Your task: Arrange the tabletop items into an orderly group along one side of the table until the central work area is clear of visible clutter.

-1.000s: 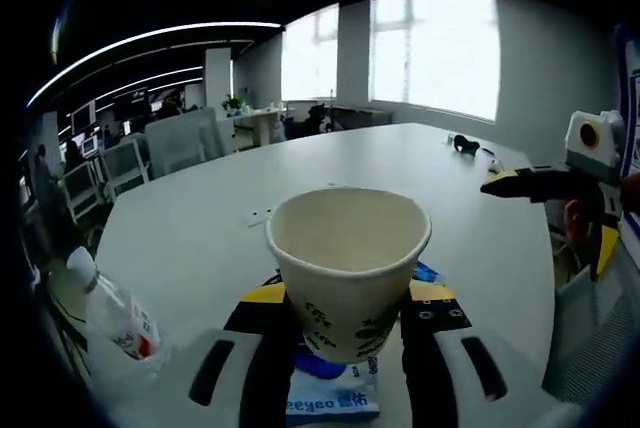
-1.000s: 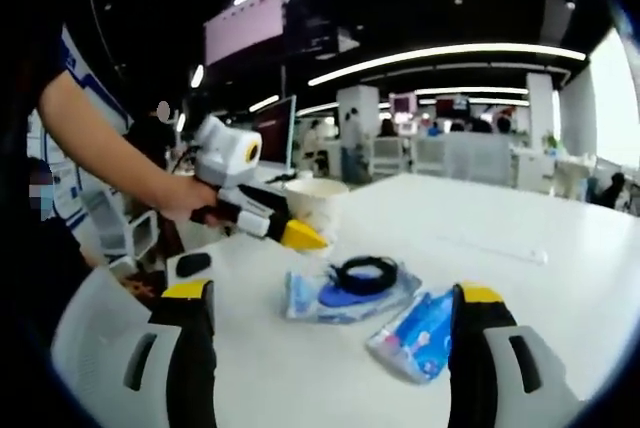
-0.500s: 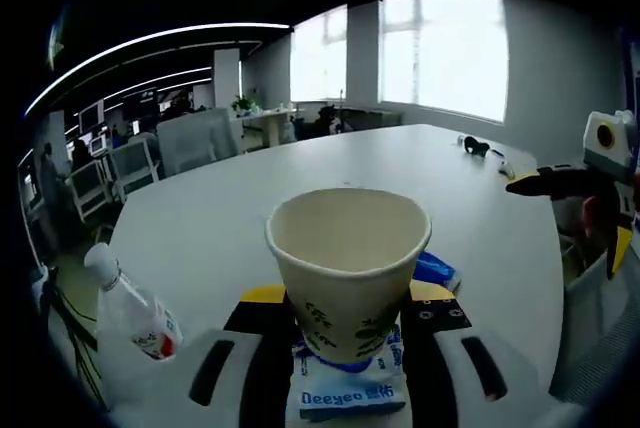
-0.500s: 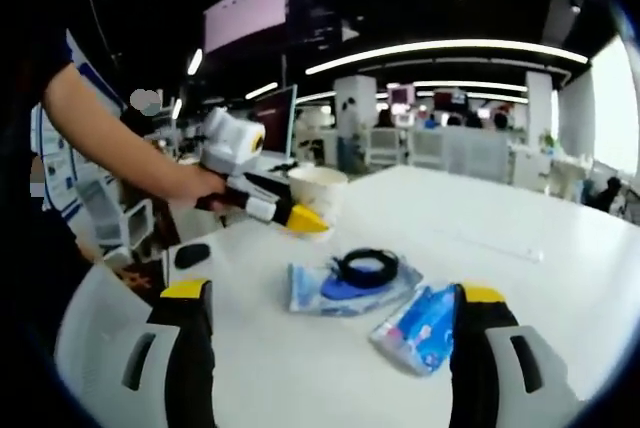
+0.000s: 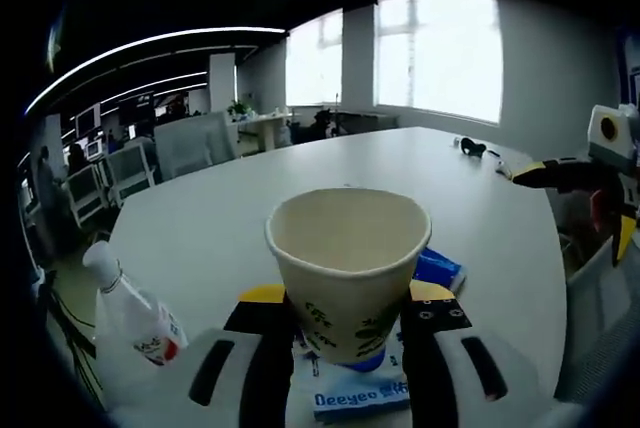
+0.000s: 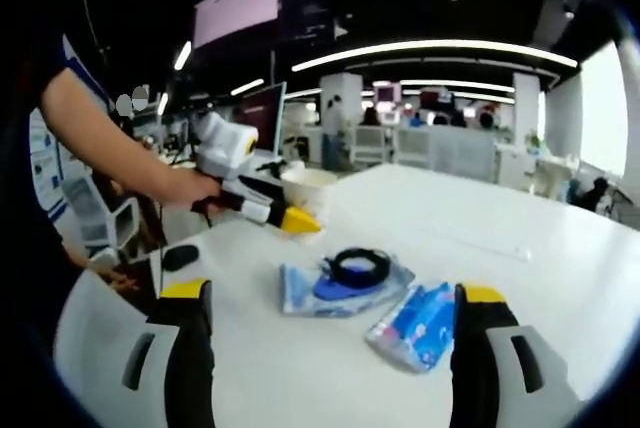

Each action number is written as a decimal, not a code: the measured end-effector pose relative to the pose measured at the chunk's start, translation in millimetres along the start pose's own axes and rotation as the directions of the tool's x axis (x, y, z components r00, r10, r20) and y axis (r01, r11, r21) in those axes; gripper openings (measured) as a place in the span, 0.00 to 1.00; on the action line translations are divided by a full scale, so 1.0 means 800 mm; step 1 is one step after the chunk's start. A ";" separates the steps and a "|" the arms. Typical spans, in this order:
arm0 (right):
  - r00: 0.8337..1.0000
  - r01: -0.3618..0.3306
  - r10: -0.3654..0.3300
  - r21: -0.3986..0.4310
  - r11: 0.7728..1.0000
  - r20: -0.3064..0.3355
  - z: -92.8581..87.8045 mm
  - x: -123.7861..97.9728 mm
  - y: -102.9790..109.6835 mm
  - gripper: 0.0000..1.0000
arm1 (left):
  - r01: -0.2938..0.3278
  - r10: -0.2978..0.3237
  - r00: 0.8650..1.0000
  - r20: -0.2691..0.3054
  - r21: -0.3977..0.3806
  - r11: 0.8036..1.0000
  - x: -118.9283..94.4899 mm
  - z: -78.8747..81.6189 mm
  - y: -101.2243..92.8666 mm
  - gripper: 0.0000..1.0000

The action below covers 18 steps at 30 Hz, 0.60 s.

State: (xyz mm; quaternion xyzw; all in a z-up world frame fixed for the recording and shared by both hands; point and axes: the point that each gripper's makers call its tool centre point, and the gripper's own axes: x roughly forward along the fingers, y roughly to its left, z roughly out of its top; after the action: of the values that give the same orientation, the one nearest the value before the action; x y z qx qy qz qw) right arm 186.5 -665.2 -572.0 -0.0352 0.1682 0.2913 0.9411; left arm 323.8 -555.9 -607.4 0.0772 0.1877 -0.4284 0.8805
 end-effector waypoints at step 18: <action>0.999 0.026 -0.028 -0.061 0.998 -0.037 0.003 0.001 0.007 0.99 | -0.013 0.014 0.999 0.040 -0.024 1.000 0.002 -0.004 0.025 0.41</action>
State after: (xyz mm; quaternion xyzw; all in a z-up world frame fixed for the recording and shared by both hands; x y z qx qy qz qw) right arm 185.0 -659.8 -569.8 -0.0713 0.1767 0.2826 0.9401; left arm 339.6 -543.8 -611.6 0.0594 0.1743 -0.4217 0.8878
